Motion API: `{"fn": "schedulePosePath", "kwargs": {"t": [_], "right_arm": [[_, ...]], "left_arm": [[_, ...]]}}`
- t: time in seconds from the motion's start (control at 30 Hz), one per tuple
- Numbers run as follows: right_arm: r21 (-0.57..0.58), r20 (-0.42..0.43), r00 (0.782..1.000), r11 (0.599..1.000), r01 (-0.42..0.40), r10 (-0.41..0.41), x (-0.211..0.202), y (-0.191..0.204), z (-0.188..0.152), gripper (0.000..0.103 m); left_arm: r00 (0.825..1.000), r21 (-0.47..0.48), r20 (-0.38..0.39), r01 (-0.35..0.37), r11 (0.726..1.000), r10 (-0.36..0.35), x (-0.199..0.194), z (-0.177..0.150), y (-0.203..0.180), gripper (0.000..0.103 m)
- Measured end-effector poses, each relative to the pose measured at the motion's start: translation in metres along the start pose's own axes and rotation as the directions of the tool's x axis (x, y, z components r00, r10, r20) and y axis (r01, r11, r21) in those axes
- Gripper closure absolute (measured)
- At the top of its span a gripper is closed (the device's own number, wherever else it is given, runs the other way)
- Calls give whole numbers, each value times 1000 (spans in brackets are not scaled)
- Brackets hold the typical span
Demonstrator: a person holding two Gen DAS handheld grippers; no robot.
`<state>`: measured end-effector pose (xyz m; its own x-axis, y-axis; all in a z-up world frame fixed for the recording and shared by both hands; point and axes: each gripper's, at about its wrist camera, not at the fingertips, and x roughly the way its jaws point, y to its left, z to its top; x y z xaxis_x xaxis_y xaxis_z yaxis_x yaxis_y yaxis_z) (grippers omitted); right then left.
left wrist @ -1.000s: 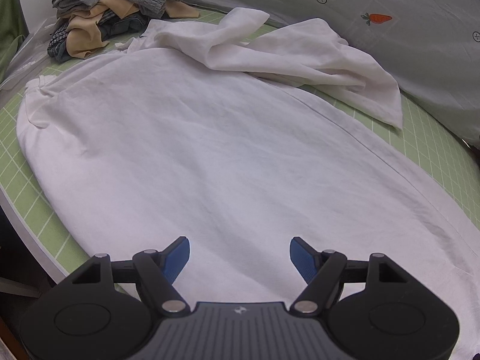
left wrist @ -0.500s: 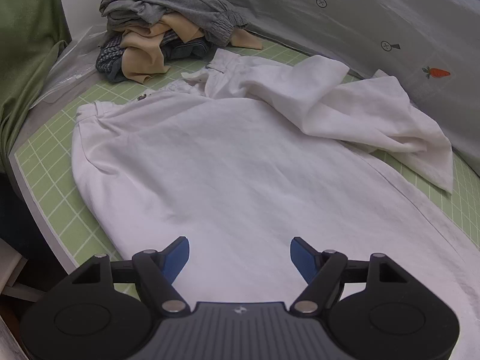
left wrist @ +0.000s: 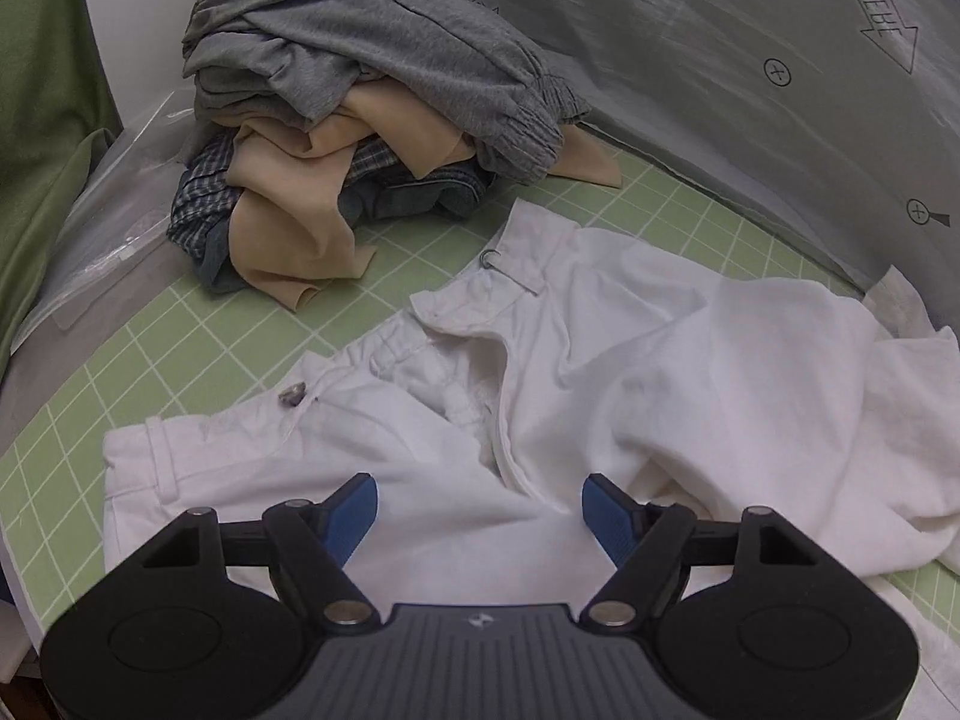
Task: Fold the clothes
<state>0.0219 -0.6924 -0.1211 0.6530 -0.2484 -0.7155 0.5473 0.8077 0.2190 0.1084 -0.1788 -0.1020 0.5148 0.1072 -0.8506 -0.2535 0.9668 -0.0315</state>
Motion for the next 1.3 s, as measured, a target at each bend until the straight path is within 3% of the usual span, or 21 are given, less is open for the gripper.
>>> {"fn": "schedulePosePath", "kwargs": {"t": [0.2,0.27,0.33,0.37,0.4,0.47,0.5,0.6,0.7,0.8,0.9,0.97,1.03,1.1,1.17,1.3], "right_arm": [[-65,-59,995,995,-79,76,59,45,20,18],[-93,-79,996,994,-59,51,73,58,24,19],[-109,-93,995,994,-32,22,84,66,25,27],[-112,-104,994,993,-36,24,87,68,25,39],[-114,-117,993,993,-40,27,91,69,24,59],[-138,-132,990,988,-62,44,90,70,25,77],[-161,-129,991,985,-66,46,87,71,25,91],[-263,-88,996,964,-36,13,64,70,31,97],[-256,7,1000,966,32,-31,23,49,46,98],[-226,114,990,968,111,-86,-28,24,58,98],[-231,237,964,957,177,-121,-77,17,61,99],[-259,327,931,931,256,-165,-96,23,53,103],[-272,254,951,930,248,-179,-82,15,46,98],[-281,166,968,932,230,-189,-66,5,39,85],[-209,104,974,954,217,-199,-55,-9,32,78],[-59,50,988,987,152,-149,-32,-33,31,48]], "left_arm": [[999,28,-47,-8,1000,9,47,22,-15,26],[998,20,-54,-12,1000,13,56,22,-17,24],[998,3,-57,-16,1000,16,61,19,-16,22],[998,-2,-56,-17,1000,16,63,18,-16,21],[998,-8,-54,-16,1000,16,63,17,-14,20],[999,-18,-46,-16,1000,15,64,15,-13,20],[999,-17,-43,-19,1000,18,64,15,-13,19],[999,-18,-37,-33,999,32,65,15,-15,17],[998,-28,-38,-42,999,41,66,16,-15,16],[998,-27,-40,-44,999,43,66,16,-16,15],[999,-10,-38,-38,999,38,67,15,-17,12],[998,-17,-37,-42,999,41,68,15,-17,11],[998,-23,-39,-45,999,44,68,15,-17,10],[998,-23,-40,-47,999,46,68,15,-17,10],[998,-17,-41,-45,999,44,69,16,-16,9],[998,-16,-35,-46,999,45,69,14,-15,8]]}}
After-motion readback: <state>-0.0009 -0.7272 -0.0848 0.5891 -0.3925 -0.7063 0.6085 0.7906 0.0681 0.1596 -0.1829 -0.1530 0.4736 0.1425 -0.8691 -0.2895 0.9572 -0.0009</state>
